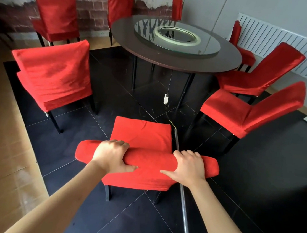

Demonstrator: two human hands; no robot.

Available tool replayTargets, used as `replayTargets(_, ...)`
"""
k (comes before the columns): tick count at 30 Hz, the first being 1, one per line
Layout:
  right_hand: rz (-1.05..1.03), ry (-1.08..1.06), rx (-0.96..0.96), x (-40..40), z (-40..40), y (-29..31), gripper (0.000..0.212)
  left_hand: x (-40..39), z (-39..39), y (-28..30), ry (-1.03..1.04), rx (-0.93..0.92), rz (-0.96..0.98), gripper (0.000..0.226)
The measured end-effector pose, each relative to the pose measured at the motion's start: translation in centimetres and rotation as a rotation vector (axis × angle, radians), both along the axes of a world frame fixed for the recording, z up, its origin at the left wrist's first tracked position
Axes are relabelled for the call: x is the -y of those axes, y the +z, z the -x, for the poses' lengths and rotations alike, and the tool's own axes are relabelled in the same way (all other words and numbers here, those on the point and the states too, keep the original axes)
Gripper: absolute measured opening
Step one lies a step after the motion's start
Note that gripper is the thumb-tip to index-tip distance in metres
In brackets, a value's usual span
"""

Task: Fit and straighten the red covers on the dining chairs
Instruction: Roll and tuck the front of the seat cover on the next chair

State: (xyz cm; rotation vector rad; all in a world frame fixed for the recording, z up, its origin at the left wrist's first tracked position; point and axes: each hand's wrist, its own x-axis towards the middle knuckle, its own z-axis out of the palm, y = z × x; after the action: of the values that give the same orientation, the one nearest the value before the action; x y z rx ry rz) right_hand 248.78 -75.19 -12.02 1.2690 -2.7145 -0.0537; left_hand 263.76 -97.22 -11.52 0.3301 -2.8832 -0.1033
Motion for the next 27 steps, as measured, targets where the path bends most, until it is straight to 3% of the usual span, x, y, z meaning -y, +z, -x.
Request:
replayTargets(12, 0.002, -0.024, -0.009, 3.4, 4.7, 0.2, 0.082, 3.9, 5.4, 0.0, -0.004, 0.021, 0.007, 0.060)
replayTargets(27, 0.057, 0.006, -0.051, 11.5, 19.9, -0.2, 0.083, 11.9, 20.5, -0.2, 0.010, -0.003, 0.001, 0.061)
